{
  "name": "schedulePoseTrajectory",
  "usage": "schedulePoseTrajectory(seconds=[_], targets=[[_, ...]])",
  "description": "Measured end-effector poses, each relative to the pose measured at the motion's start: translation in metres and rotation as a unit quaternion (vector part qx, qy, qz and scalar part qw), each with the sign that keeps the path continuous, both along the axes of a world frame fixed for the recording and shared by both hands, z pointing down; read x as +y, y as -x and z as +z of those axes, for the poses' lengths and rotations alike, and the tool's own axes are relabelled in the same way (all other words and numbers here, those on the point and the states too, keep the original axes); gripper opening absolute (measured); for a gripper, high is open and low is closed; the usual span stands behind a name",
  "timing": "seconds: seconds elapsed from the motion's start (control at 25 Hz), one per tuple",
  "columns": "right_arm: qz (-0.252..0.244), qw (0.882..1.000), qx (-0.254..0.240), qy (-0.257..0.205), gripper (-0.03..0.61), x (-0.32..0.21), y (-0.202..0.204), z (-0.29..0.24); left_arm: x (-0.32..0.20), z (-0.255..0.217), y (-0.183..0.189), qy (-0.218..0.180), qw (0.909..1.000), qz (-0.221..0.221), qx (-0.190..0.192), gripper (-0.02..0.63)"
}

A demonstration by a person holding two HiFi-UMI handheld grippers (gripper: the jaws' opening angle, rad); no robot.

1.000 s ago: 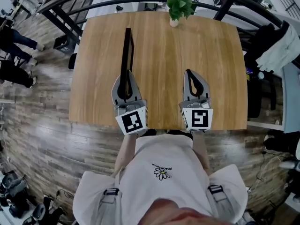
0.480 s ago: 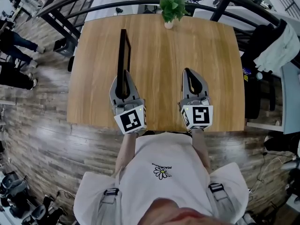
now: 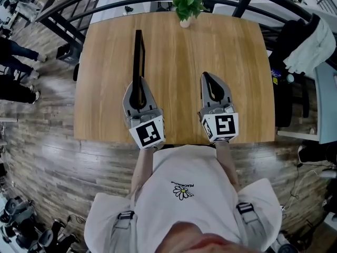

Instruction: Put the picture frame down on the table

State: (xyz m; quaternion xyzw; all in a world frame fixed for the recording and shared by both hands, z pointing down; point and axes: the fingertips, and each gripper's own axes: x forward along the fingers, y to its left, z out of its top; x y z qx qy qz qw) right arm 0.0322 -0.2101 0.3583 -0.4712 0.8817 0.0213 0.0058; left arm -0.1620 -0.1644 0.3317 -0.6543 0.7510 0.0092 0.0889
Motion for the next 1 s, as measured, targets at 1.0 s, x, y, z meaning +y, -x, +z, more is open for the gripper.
schedulePoseTrajectory(seconds=[1.0], targets=[[0.004,0.999,0.016,0.034,-0.006,0.017,-0.003,0.019,-0.058,0.086,-0.034,0.213,0.9145,0.086,-0.333,0.023]])
